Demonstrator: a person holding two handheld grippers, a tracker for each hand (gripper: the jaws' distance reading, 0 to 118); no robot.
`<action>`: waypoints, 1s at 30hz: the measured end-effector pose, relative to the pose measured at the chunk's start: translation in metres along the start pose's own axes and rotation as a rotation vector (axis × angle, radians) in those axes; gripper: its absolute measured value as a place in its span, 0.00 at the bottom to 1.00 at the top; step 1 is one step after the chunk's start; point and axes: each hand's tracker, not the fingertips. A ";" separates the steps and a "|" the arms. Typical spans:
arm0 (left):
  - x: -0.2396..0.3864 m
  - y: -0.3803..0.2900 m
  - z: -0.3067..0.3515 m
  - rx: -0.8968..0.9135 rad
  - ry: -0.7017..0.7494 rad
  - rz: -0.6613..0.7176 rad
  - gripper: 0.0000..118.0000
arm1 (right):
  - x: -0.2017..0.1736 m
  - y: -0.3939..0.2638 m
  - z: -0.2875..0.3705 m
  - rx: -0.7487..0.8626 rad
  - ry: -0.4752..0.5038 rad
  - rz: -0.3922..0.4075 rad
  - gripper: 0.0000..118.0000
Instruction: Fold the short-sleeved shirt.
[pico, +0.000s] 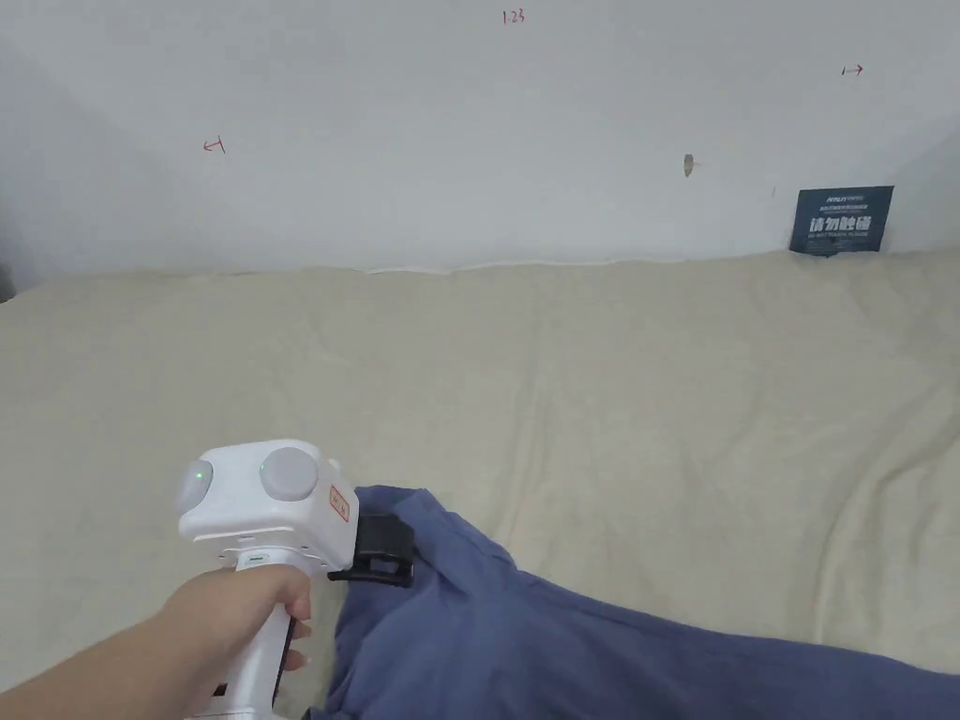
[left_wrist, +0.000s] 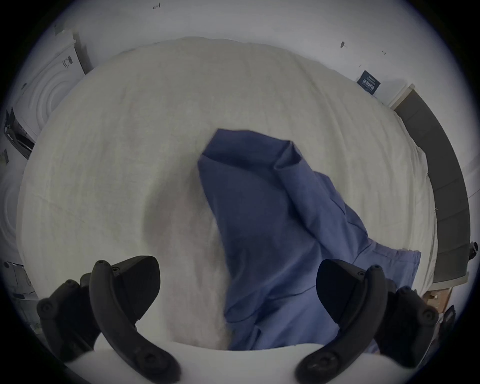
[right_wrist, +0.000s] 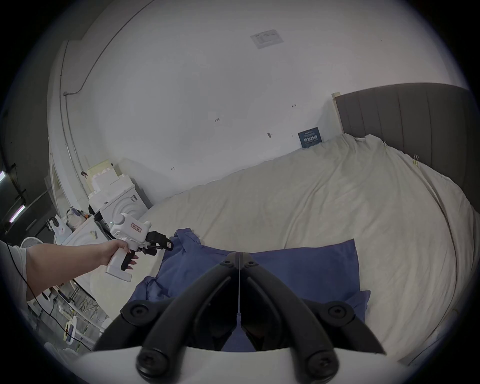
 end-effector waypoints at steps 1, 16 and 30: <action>0.001 -0.001 -0.003 -0.037 -0.038 0.005 1.00 | 0.000 -0.001 -0.002 -0.006 -0.004 -0.003 0.02; -0.016 -0.007 -0.006 -0.077 -0.117 0.253 0.05 | -0.004 -0.011 -0.009 -0.073 0.011 0.018 0.02; 0.000 -0.005 0.044 0.029 -0.092 -0.015 0.02 | 0.080 0.096 -0.057 -0.343 -0.168 -0.127 0.02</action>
